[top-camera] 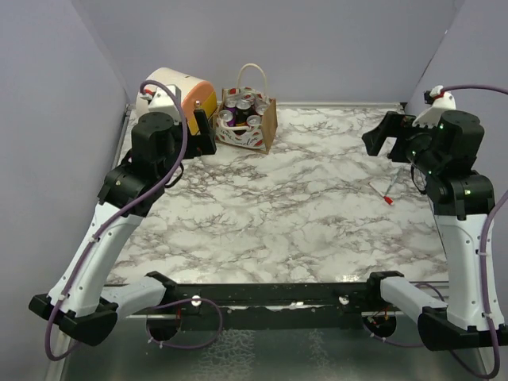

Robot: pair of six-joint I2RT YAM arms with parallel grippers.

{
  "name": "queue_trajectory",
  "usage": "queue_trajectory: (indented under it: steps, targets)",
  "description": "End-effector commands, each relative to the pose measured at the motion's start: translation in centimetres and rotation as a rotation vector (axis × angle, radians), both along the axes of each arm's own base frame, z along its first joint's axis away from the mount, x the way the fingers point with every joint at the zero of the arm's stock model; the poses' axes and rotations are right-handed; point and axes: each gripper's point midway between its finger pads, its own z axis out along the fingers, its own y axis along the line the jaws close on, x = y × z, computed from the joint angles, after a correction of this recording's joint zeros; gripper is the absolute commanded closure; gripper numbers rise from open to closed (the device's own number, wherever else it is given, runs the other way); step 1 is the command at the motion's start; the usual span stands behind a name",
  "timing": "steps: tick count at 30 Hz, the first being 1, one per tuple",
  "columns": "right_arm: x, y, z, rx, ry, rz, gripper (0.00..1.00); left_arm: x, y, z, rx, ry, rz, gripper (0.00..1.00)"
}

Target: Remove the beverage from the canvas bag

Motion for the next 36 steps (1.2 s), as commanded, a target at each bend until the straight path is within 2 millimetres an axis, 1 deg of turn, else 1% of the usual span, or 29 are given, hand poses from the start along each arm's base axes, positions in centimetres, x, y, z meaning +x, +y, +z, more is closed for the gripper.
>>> queue_trajectory:
  steps: [1,4,8,11,15,19,21,25,28,30,34,36]
  targets:
    - [0.9,0.4,-2.1,0.017,0.017,0.003,0.01,-0.1,2.7,-2.6,-0.024,0.023,0.090,0.01]
    - [0.9,0.6,-4.3,0.028,0.051,-0.003,0.01,-0.4,4.3,-5.7,-0.021,0.072,0.130,0.01]
    - [0.8,0.8,-7.8,0.038,0.125,-0.010,0.01,-1.1,6.0,-9.1,-0.038,0.113,0.163,0.01]
    - [0.5,1.1,-10.2,0.054,0.173,-0.011,0.01,-1.7,6.8,-11.1,-0.057,0.140,0.172,0.01]
    - [0.4,1.5,-12.3,0.084,0.202,-0.015,0.01,-2.1,6.9,-12.6,-0.102,0.159,0.157,0.01]
    - [0.6,2.2,-13.8,0.117,0.221,0.001,0.01,-1.9,6.2,-13.2,-0.175,0.171,0.126,0.01]
    - [0.7,2.5,-14.1,0.121,0.220,0.016,0.01,-1.5,5.5,-13.4,-0.221,0.181,0.104,0.01]
    - [1.1,2.5,-14.3,0.127,0.204,0.007,0.01,-0.2,3.8,-13.5,-0.322,0.200,0.051,0.01]
    - [1.4,2.5,-14.7,0.124,0.196,0.009,0.01,1.2,2.5,-13.5,-0.398,0.213,0.019,0.01]
    - [1.4,2.5,-15.2,0.109,0.194,0.015,0.01,2.4,2.0,-13.2,-0.434,0.215,0.016,0.01]
    - [1.5,2.6,-15.5,0.088,0.171,0.022,0.01,5.1,1.3,-12.3,-0.514,0.213,0.033,0.01]
    - [1.6,3.1,-15.4,0.056,0.160,0.038,0.01,6.3,0.7,-11.8,-0.566,0.203,0.042,0.01]
